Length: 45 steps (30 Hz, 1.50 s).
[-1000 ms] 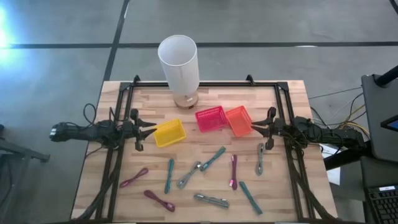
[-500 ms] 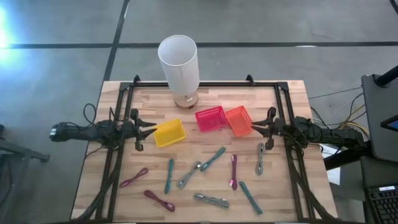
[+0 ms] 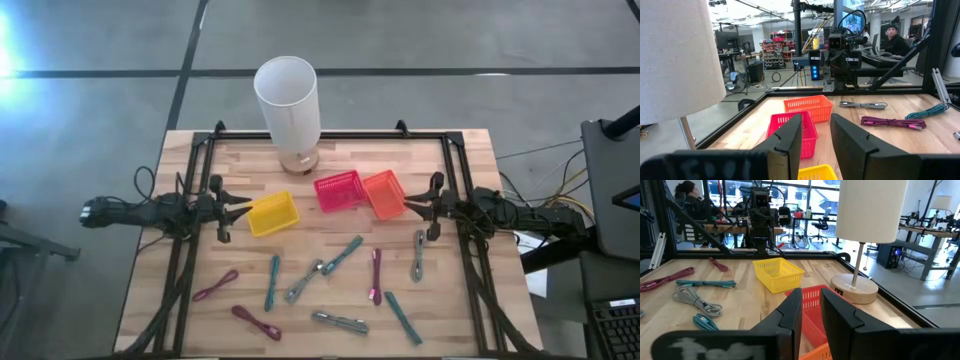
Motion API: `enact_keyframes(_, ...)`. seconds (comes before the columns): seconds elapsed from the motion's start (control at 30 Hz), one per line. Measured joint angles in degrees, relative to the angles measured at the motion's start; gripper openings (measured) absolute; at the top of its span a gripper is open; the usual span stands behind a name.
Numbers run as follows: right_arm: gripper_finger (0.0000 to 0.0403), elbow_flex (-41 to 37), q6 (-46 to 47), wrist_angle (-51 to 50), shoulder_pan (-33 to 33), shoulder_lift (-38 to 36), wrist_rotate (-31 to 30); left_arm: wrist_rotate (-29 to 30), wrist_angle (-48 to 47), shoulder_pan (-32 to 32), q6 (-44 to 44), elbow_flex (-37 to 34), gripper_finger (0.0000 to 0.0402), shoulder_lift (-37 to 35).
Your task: Pick & Place USB Port
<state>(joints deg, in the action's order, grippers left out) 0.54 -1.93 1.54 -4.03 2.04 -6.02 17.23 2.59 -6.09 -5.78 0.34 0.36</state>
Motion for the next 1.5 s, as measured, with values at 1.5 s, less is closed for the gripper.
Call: enact_keyframes(1.5,0.0063,0.0,1.17,0.44,-0.01,0.0,0.01,0.0,0.36,-0.02,-0.02,0.0,0.0108,-0.02)
